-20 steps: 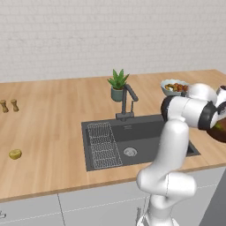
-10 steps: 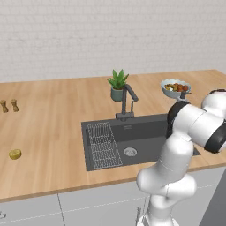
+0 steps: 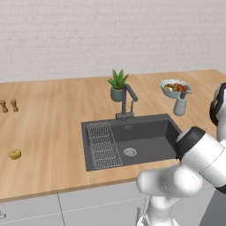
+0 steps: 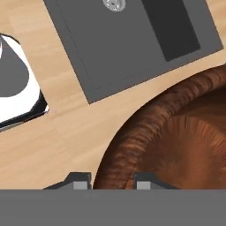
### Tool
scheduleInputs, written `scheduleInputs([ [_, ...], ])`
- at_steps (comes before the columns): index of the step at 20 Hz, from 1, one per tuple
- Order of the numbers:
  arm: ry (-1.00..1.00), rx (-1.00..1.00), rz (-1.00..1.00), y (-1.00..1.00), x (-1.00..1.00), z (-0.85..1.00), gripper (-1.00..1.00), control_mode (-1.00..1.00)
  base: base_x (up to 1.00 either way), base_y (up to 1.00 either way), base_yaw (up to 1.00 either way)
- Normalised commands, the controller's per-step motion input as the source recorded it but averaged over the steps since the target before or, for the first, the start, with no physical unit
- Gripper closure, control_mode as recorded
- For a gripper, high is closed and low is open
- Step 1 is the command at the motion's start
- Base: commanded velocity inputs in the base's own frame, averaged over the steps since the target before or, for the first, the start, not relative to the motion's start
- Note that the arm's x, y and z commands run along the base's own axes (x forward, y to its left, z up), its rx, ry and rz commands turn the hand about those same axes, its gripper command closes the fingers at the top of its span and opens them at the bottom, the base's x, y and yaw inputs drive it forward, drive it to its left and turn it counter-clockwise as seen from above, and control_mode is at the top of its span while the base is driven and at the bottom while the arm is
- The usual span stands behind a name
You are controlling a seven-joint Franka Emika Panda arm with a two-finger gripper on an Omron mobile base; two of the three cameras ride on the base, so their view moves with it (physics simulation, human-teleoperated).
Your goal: Pick the lime from the sink and place it in the bowl. Then pick the bowl and place it in the microwave. Then close the microwave door and press the start button.
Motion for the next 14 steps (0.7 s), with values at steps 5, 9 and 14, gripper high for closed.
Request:
scheduleInputs([
  [5,0.09,-0.12,0.35,0.45,-0.56,0.66,1.00,-1.00,0.00,0.00,0.00],
  [9,-0.10,0.00,0.16,0.87,-0.48,0.20,1.00,-1.00,0.00,0.00,0.00],
  [14,-0.02,-0.01,0.22,0.89,-0.29,0.45,1.00,-1.00,0.00,0.00,0.00],
])
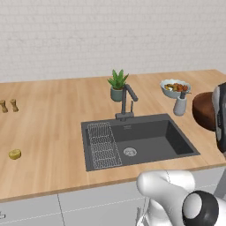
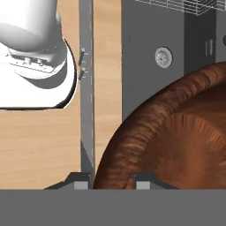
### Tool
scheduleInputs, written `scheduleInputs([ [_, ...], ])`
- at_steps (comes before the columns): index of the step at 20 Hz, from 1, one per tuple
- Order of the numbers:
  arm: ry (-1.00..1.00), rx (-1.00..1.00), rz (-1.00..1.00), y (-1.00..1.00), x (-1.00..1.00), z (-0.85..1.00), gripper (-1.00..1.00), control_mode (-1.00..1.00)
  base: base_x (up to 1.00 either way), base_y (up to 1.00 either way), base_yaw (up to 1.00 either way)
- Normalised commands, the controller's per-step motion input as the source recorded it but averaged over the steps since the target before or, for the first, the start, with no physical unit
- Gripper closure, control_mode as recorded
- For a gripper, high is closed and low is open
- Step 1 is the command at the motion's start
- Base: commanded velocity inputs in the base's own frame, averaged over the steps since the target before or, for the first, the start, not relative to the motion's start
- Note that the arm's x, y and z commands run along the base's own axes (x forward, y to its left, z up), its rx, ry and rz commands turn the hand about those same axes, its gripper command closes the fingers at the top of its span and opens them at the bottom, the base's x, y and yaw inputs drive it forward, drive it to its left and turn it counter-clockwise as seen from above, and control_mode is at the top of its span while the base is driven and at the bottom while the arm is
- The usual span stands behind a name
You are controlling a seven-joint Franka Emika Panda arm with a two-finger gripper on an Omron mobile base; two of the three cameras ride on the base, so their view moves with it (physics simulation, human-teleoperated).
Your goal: Pick the lime from the sink and place it in the bowl. Then pick the bowl and place it in the microwave. Then close the microwave door and press the start button.
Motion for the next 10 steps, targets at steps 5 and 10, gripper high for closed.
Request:
scheduleInputs([
  [5,0.02,-0.18,0.18,0.66,-0.25,0.80,1.00,-1.00,0.00,0.00,0.00],
  [10,0.07,0.02,0.12,0.73,-0.18,0.46,1.00,-1.00,0.00,0.00,0.00],
])
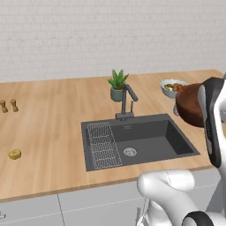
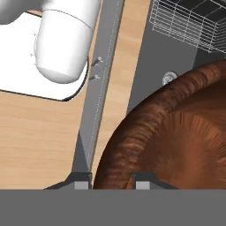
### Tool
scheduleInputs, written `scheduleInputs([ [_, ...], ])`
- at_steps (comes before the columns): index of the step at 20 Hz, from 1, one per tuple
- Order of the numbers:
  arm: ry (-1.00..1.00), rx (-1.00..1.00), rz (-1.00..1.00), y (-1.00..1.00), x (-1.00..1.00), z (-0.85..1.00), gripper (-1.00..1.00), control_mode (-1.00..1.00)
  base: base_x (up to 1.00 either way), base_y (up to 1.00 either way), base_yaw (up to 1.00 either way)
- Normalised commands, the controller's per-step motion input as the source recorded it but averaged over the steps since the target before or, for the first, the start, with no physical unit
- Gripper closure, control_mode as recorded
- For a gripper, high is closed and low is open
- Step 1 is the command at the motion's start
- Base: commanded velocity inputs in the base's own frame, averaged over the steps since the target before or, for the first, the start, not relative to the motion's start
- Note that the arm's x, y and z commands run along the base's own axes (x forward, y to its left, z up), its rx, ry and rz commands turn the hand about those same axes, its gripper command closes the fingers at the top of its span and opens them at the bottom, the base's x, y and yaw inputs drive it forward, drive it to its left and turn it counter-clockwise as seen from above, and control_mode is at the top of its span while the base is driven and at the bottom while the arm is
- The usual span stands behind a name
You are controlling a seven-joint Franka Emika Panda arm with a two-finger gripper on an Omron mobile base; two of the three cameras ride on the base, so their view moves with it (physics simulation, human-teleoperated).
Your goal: Pick the lime from the sink and place it in the bowl. Then pick the bowl and place it in the microwave. Then close the microwave door and press the start button.
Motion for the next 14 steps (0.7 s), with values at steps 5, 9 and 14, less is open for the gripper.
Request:
scheduleInputs([
  [5,0.09,0.07,0.06,0.76,-0.08,0.07,1.00,-1.00,0.00,0.00,0.00],
  [9,0.08,0.12,0.01,0.55,-0.13,0.14,1.00,-1.00,0.00,0.00,0.00],
  [14,0.16,0.10,0.03,0.14,-0.03,0.25,1.00,-1.00,0.00,0.00,0.00],
])
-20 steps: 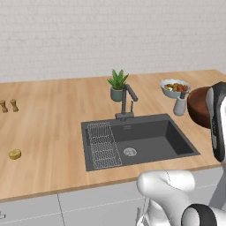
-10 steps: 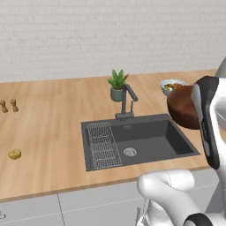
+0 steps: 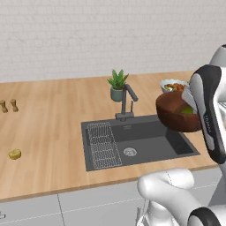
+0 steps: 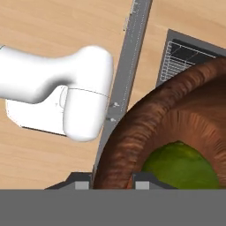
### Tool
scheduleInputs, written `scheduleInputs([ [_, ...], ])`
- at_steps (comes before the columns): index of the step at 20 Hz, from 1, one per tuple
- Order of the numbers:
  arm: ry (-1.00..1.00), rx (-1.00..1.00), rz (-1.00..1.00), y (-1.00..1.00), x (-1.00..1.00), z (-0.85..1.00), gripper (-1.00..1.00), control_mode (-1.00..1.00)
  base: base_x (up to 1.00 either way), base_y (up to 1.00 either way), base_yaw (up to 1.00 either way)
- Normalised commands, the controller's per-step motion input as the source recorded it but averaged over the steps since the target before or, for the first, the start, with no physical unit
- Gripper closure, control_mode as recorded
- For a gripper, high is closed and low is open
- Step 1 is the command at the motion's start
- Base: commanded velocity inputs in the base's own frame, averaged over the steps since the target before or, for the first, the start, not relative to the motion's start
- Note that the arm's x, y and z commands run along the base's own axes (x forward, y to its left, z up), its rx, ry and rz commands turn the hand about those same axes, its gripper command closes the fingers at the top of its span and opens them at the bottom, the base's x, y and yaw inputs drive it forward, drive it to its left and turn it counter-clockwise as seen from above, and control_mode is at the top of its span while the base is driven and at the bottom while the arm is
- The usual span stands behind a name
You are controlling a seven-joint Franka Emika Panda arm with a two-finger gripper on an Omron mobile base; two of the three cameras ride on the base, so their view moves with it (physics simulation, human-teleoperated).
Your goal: Pick the lime from the sink and place it in the bowl. Then pick the bowl and place it in the microwave. Then close the microwave door and press the start button.
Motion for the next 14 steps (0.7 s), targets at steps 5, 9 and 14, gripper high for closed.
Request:
scheduleInputs([
  [5,0.17,0.00,0.06,0.14,0.05,0.00,1.00,-1.00,0.00,0.00,0.00],
  [9,-0.34,0.00,0.00,0.18,-0.19,-0.04,1.00,1.00,-0.09,0.04,0.00],
  [14,0.00,0.00,0.00,0.00,0.00,0.00,1.00,1.00,-0.05,0.14,0.00],
])
